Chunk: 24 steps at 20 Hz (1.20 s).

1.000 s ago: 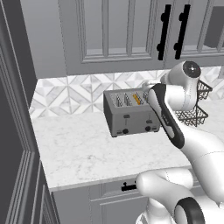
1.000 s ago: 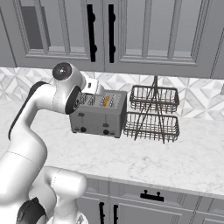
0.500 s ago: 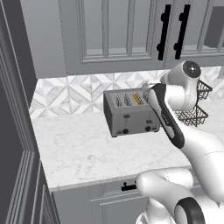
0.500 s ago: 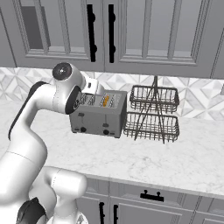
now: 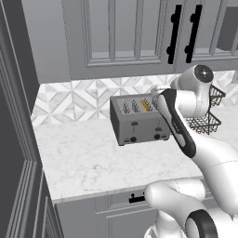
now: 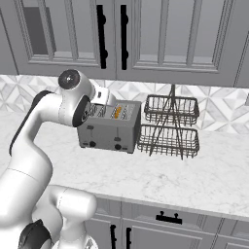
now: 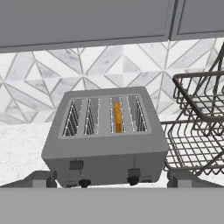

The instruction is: Start the toaster. Once the lever pops up, take the bread to the plate on the dining counter.

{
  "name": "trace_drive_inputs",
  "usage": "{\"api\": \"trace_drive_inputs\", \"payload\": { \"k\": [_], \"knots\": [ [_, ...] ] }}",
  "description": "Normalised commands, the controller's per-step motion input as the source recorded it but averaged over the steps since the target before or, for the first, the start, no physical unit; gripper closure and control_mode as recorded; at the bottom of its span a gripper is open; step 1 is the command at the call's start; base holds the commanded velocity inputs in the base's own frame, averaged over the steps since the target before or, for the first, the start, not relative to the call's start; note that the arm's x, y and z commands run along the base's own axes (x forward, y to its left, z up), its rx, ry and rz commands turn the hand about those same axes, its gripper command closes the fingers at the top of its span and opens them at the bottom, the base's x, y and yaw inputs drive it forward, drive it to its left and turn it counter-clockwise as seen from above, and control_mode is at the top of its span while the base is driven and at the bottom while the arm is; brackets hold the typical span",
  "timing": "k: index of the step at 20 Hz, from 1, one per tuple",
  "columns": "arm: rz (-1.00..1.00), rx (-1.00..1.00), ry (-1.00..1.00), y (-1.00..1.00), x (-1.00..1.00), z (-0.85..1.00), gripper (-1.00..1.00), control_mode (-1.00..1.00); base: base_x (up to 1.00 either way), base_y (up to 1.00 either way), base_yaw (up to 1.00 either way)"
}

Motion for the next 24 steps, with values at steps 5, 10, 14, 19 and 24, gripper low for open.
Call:
{"api": "trace_drive_inputs", "payload": {
  "k": [5, 10, 14, 19, 24],
  "knots": [
    [0.00, 0.00, 0.00, 0.00, 0.00, 0.00, -1.00, -1.00, 0.00, 0.00, 0.00],
    [0.00, 0.00, 0.00, 0.00, 0.00, 0.00, -1.00, -1.00, 0.00, 0.00, 0.00],
    [0.00, 0.00, 0.00, 0.00, 0.00, 0.00, -1.00, -1.00, 0.00, 0.00, 0.00],
    [0.00, 0.00, 0.00, 0.00, 0.00, 0.00, -1.00, -1.00, 0.00, 0.00, 0.00],
    [0.00, 0.00, 0.00, 0.00, 0.00, 0.00, -1.00, -1.00, 0.00, 0.00, 0.00]
  ]
}}
